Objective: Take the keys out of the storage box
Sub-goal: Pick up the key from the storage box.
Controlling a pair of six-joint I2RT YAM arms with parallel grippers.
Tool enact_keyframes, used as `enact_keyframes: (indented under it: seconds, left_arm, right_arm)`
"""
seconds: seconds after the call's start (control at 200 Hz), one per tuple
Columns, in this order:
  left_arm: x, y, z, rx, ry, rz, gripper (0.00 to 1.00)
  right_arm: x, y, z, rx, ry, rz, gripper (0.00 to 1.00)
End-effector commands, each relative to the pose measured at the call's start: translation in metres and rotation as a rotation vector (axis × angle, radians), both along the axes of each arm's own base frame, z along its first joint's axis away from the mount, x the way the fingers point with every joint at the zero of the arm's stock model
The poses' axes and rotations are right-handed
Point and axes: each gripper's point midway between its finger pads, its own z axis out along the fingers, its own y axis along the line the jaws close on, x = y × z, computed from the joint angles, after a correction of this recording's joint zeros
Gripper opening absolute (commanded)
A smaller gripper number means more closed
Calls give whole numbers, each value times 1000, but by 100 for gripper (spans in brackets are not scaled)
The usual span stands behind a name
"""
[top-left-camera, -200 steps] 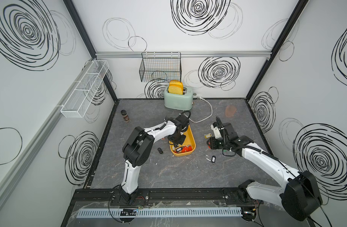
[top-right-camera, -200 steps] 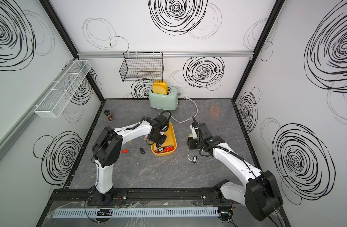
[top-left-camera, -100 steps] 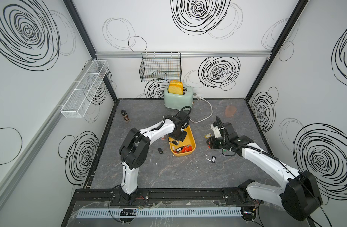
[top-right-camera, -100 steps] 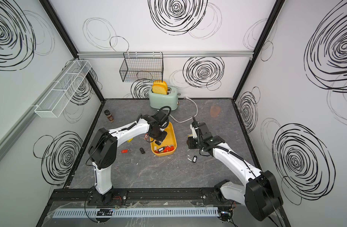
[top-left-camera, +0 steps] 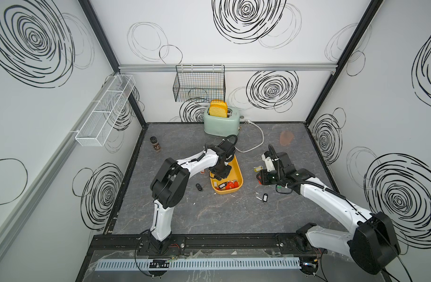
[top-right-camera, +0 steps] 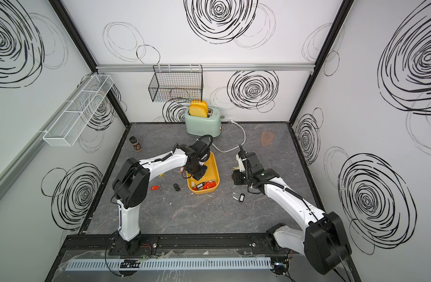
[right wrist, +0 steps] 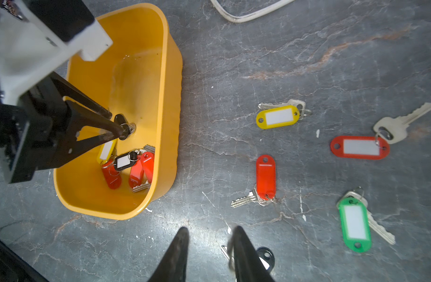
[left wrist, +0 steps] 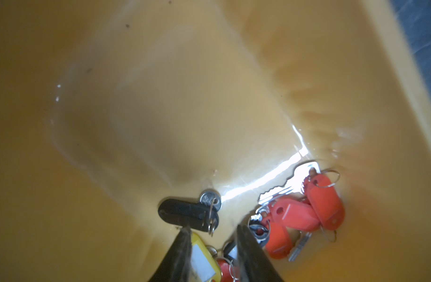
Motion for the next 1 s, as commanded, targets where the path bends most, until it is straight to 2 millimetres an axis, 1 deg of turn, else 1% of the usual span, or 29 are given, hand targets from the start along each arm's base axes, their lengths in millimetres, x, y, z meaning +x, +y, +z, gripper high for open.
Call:
enact_keyframes:
  seconds: [0.0,0.045,0.12,0.185,0.255,0.35,0.435,0.445,0.46,0.695,0.815,0.995]
  left_arm:
    - [0,6,-14,15,16,12,34]
    - [-1,7,-17,19,20,12,30]
    - [-3,7,-19,17,27,10,26]
    - [-3,7,-21,18,30,10,19]
    - [-3,6,-19,11,29,9,12]
    - [-1,5,-13,3,13,9,6]
    - [3,3,1,-11,-16,10,5]
    - [3,3,2,-13,-19,10,1]
    - [4,2,6,-18,-27,11,0]
    - [12,-2,57,-86,-121,28,0]
    - [10,3,79,-113,-161,41,0]
    - [4,16,104,-154,-203,76,0]
  right_arm:
    - [-1,-3,-1,-1,6,-9,34]
    - [-1,-3,-1,0,6,-9,35]
    - [0,-2,-1,2,5,-8,34]
    - [0,-2,-1,2,7,-8,34]
    - [0,-2,0,2,5,-8,34]
    - [-1,-1,-1,4,7,-5,34]
    - [-1,-1,-2,4,10,-5,34]
    - [-1,-1,-2,4,10,-4,34]
    - [-1,-1,-2,4,9,-4,34]
    - [2,4,2,22,1,12,34]
    - [4,13,9,57,-17,43,34]
    - [3,36,25,104,-67,128,35]
